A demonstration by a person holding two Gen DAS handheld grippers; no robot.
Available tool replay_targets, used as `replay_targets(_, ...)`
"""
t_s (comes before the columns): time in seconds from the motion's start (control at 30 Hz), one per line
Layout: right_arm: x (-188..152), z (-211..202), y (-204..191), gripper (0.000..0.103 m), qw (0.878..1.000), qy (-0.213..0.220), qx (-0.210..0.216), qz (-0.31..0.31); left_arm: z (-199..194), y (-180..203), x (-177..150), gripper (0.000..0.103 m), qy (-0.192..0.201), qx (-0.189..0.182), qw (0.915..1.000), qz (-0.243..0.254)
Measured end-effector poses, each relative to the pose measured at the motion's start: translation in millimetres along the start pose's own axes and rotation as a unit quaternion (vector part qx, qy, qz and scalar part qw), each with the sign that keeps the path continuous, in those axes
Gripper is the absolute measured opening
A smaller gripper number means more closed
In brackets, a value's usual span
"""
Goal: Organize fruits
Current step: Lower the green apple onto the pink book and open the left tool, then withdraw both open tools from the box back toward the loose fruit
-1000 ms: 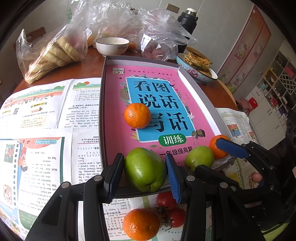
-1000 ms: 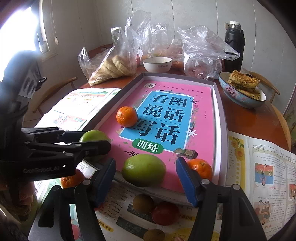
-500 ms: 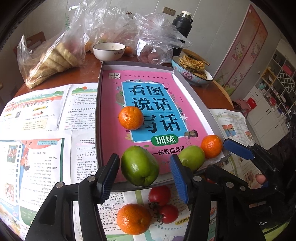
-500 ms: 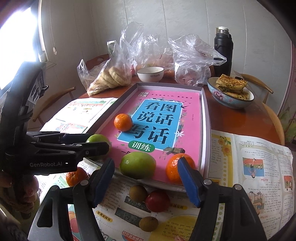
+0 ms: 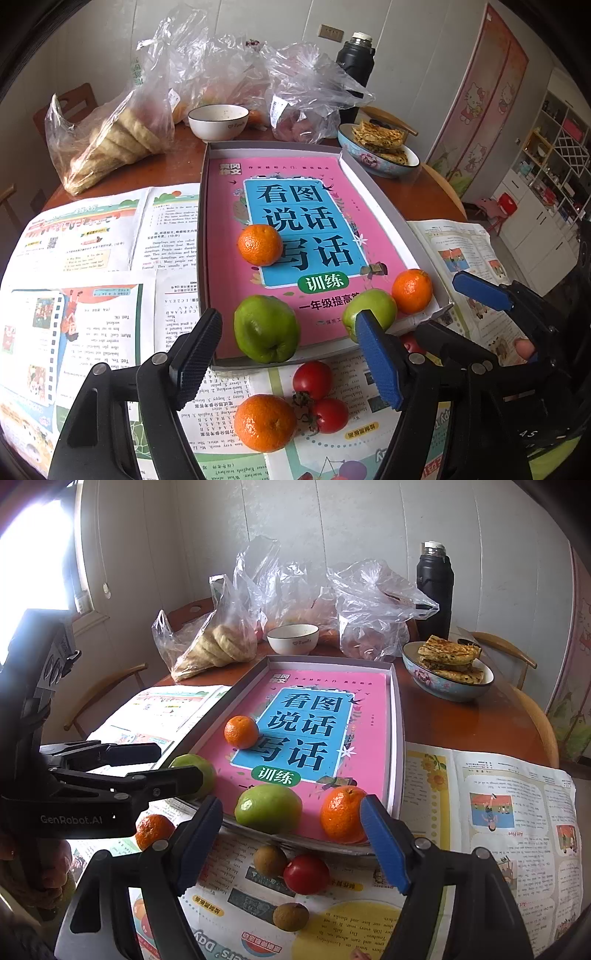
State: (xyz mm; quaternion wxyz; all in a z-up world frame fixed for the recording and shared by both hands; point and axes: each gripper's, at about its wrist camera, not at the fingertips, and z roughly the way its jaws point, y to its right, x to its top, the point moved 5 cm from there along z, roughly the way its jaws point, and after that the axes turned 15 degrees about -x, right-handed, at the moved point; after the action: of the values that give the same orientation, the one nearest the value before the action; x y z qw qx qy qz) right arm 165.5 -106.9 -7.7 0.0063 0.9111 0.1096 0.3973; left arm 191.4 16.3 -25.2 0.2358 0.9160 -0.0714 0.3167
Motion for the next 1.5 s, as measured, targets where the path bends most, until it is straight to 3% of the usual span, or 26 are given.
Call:
replay_targets(0.97, 1.5, -26.2, 24.5, 0.08, 0.999, 0.026, -0.023, 0.031, -50.8, -23.3, -6.9, 0.076, 0.04, 0.02, 0.9986, -0.028)
replay_targets(1.5, -10.8, -31.4, 41.4, 0.08, 0.998, 0.015, -0.032, 0.054, -52.4, -32.3, -24.3, 0.076, 0.021, 0.026, 0.999, -0.03)
